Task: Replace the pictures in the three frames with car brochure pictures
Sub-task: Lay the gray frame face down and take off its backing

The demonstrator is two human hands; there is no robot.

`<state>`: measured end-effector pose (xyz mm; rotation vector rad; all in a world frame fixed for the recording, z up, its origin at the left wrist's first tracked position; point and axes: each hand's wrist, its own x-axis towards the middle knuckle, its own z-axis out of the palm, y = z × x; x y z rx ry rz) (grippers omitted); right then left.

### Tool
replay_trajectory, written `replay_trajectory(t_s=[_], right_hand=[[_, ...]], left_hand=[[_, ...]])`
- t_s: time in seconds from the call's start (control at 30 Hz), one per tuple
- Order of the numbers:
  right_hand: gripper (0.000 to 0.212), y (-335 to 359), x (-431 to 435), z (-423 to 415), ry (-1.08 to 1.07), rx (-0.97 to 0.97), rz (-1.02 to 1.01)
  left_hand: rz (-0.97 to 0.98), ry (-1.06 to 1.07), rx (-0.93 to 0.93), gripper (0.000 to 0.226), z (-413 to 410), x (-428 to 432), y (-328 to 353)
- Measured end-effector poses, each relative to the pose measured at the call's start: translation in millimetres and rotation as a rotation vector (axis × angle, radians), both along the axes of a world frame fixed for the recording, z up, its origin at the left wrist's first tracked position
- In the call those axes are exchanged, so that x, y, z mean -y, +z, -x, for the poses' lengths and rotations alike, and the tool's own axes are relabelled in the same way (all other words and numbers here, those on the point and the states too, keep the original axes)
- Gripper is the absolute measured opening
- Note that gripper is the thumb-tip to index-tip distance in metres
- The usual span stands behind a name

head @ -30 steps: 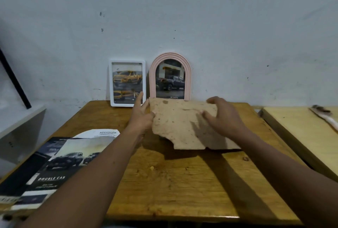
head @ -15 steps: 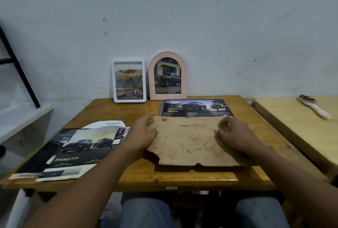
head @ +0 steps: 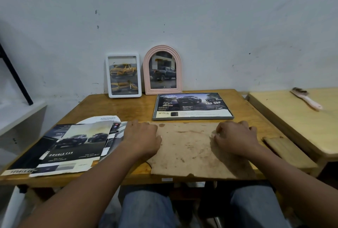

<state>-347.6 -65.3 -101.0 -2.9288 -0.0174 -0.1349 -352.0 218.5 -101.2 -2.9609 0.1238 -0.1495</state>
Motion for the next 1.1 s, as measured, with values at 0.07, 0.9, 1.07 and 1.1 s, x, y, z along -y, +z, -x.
replay_trajectory(t_s=[0.07,0.9,1.07,1.1], right_hand=[[0.039,3.6,4.9,-15.5,-0.054,0.044,-0.135],[0.045,-9.2,-85.2,-116.7,-0.134,0.098,-0.351],[0.043,-7.4,-91.2,-116.1,-0.076,0.247,-0.455],[0.044,-6.2,-90.6,-114.8,-0.039,0.289,-0.515]], left_hand=[[0.142,-0.011,0.035,0.05,-13.4,-1.6,0.1],[0.357,0.237,0.041,0.045,-75.5,-63.2,-4.4],[0.237,0.267,0.106,0.049,-78.6,-58.1,-5.2],[0.217,0.255,0.13,0.05,-79.1,-55.6,-5.4]])
